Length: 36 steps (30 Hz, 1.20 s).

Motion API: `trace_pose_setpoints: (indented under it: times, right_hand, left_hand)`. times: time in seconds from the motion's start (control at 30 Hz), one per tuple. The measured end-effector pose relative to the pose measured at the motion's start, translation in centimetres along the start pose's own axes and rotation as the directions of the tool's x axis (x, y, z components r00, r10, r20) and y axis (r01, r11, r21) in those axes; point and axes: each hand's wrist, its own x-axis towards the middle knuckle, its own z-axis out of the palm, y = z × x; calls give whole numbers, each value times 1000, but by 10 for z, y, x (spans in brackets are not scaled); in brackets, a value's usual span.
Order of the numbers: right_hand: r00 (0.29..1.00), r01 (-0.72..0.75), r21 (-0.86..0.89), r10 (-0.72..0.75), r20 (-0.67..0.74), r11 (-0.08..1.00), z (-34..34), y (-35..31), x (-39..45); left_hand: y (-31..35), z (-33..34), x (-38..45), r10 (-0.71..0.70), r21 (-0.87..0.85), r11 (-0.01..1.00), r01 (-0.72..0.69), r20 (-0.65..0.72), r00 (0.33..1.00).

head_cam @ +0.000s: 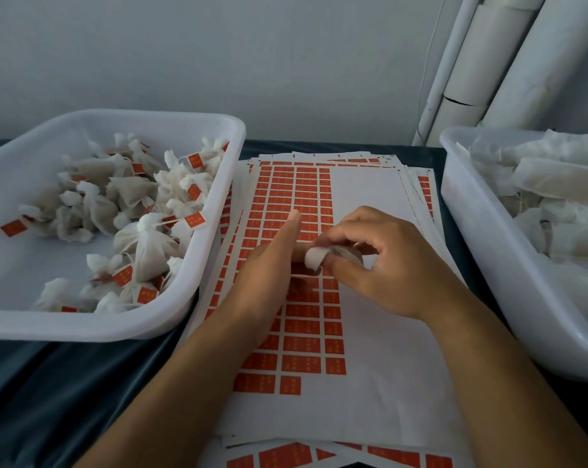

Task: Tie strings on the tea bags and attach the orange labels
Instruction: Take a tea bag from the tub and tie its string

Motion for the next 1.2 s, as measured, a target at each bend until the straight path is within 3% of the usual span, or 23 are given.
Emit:
trace_pose_setpoints:
  times: [0.2,0.47,0.6,0.9,1.1,1.2]
  right_hand:
    - [997,-54,45,56,-46,998,2,-2,2]
    - [987,-141,327,157,-22,934,-8,-2,2]
    - [985,-162,386,170,14,908,-9,-5,2]
    - [994,-74,434,101,-40,898,-9,-12,2]
    - [991,-113,481,135,-11,869,-5,-11,3]
    - [976,-201,574,214,46,794,-4,-10,2]
  left_hand:
    - [0,-1,-3,61,45,997,-63,44,997]
    - [-3,-4,-4,236,22,969,-246,209,949]
    - [-2,-4,-5,282,-11,958,-285,176,943]
    - [-1,-8,-5,312,-230,932,-280,113,943]
    - [2,-7,-7,352,-183,921,-344,10,936]
    - [3,-4,-8,375,-144,914,-379,-58,925]
